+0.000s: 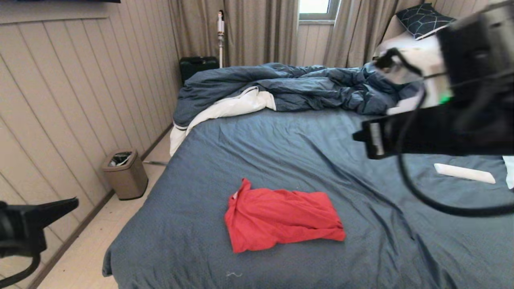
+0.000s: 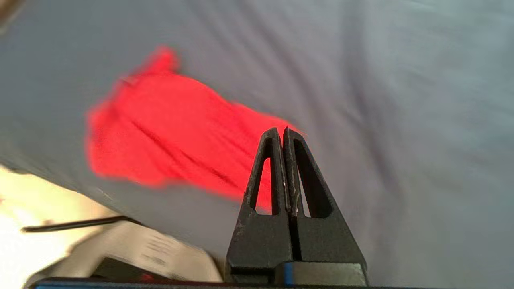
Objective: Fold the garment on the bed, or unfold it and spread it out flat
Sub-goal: Unford the red T-shirt
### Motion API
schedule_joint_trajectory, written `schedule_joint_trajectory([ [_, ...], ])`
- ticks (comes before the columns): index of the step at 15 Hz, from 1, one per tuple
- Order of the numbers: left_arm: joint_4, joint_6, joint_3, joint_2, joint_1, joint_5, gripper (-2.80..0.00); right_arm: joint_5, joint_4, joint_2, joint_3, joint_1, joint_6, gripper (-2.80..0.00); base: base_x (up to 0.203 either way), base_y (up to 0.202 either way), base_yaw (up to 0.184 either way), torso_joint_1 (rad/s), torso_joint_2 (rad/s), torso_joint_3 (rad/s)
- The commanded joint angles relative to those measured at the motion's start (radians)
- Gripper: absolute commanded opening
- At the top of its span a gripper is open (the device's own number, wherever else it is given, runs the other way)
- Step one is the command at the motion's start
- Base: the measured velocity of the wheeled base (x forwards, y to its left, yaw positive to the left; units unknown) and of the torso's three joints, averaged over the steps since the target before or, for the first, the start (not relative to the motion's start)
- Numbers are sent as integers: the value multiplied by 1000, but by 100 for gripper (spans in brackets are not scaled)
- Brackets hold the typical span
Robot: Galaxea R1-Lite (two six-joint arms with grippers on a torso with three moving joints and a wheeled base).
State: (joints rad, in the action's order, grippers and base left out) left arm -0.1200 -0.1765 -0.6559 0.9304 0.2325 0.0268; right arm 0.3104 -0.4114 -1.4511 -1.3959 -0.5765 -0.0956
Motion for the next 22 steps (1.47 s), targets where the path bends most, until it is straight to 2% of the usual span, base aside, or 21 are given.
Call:
schedule_joint_trajectory([
  [1, -75, 24, 34, -230, -33, -6, -280, 25, -19, 357, 167, 63, 5, -280, 0, 0, 0, 0, 0, 0],
  [4, -181, 51, 119, -412, -49, -39, -280, 103, -42, 727, 511, 245, 20, -280, 0, 0, 0, 0, 0, 0],
  [6, -202, 54, 202, -489, -52, -42, -280, 132, -55, 940, 679, 341, 33, -280, 0, 0, 0, 0, 0, 0],
  [8, -205, 55, 249, -557, -53, -40, -280, 152, -59, 1111, 854, 391, 36, -280, 0, 0, 0, 0, 0, 0],
  [10, -205, 57, 296, -642, -53, -30, -280, 167, -32, 1169, 999, 418, -16, -280, 0, 0, 0, 0, 0, 0],
  [12, -194, 60, 358, -652, -53, 51, -280, 155, 53, 1173, 1073, 427, -49, -280, 0, 0, 0, 0, 0, 0],
  [14, -121, 74, 432, -653, -53, 109, -280, 201, 85, 1173, 1115, 432, -45, -280, 0, 0, 0, 0, 0, 0],
  [16, 5, 87, 538, -652, -53, 126, -280, 309, 64, 1173, 1117, 490, -35, -280, 0, 0, 0, 0, 0, 0],
  [18, 79, 102, 613, -651, -53, 116, -280, 328, 55, 1205, 1120, 573, -11, -280, 0, 0, 0, 0, 0, 0],
  [19, 84, 98, 616, -651, -53, 98, -280, 345, 52, 1224, 1126, 604, 4, -280, 0, 0, 0, 0, 0, 0],
  [20, 89, 97, 618, -653, -53, 90, -280, 372, 57, 1228, 1132, 604, 0, -280, 0, 0, 0, 0, 0, 0],
  [22, 115, 102, 625, -653, -53, 95, -280, 317, 88, 1281, 1152, 591, 1, -280, 0, 0, 0, 0, 0, 0],
])
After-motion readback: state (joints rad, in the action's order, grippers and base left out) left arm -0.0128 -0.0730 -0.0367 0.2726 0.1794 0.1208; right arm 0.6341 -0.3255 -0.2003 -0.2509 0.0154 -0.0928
